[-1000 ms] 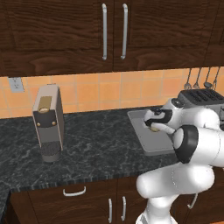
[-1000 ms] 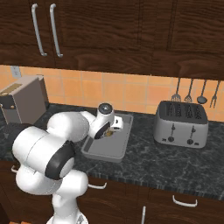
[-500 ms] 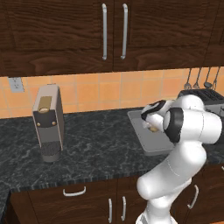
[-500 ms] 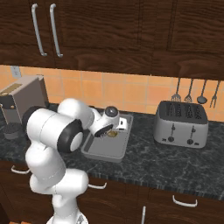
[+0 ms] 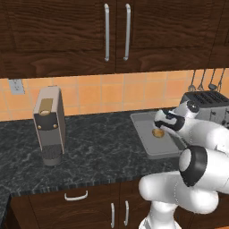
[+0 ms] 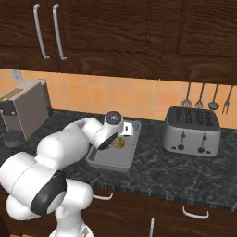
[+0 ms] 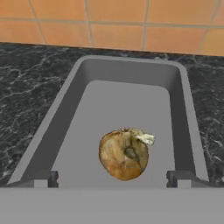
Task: Place one onion and one fish in each tupperware on the nearby counter, to pack two identical lunches.
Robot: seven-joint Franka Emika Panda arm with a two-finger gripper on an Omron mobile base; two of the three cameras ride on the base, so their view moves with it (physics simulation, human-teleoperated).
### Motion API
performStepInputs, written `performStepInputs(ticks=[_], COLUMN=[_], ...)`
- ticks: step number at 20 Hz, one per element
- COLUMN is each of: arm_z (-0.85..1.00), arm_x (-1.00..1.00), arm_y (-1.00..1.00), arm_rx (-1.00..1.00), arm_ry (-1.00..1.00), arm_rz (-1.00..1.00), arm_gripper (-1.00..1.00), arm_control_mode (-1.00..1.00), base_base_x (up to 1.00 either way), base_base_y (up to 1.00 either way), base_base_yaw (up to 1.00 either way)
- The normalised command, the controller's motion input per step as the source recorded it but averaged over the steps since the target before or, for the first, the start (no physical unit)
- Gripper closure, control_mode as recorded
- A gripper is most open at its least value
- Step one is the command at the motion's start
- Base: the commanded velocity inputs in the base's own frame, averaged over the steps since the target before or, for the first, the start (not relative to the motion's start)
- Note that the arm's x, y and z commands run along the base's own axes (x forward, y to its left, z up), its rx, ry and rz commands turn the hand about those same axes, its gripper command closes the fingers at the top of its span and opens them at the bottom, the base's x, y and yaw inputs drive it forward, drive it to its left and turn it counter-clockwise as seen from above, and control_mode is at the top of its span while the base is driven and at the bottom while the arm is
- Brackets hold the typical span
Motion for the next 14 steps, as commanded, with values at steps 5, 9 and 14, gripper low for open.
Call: performStepInputs(ticks=[5, 9, 14], arm_z=[1.0, 0.99, 0.85], arm_x=[-1.0, -1.0, -1.0], arm_y=[0.13, 0.25, 0.34], arm_rx=[-0.02, -0.04, -0.06], arm_ry=[-0.04, 0.0, 0.0], arm_rz=[0.0, 0.0, 0.0], arm_gripper=[-1.0, -1.0, -1.0], arm_control_mode=[-1.0, -1.0, -1.0], base_base_x=[0.0, 0.0, 0.0], base_base_y=[0.0, 0.0, 0.0], base_base_yaw=[0.0, 0.0, 0.0])
